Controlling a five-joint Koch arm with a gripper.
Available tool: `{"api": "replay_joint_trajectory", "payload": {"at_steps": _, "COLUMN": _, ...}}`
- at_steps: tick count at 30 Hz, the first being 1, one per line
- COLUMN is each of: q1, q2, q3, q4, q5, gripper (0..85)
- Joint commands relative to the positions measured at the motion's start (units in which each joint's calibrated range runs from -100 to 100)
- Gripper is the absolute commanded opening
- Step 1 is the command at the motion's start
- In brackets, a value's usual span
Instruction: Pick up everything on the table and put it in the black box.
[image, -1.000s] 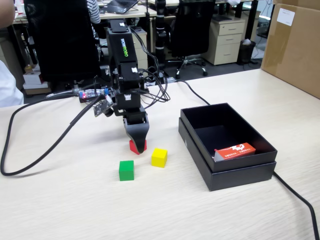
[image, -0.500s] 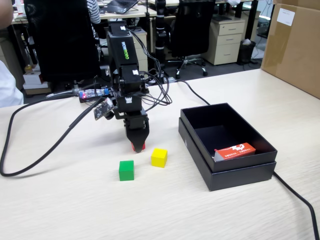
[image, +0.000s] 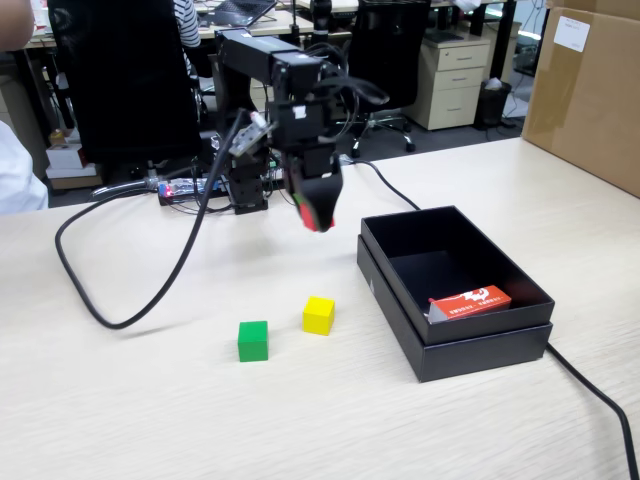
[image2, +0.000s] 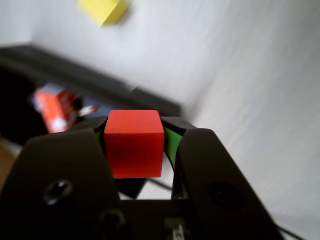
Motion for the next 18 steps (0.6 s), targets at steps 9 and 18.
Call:
{"api": "replay_joint_trajectory", "payload": {"at_steps": 9, "q1": 6.5, "q2": 29.4, "q3": 28.3, "q4": 0.1, "q5": 6.0, "gripper": 0.8}}
{"api": "replay_joint_trajectory", "payload": {"at_steps": 18, "q1": 6.3, "q2": 46.5, "q3": 32.1, "q4": 0.1, "q5": 6.7, "gripper": 0.8}}
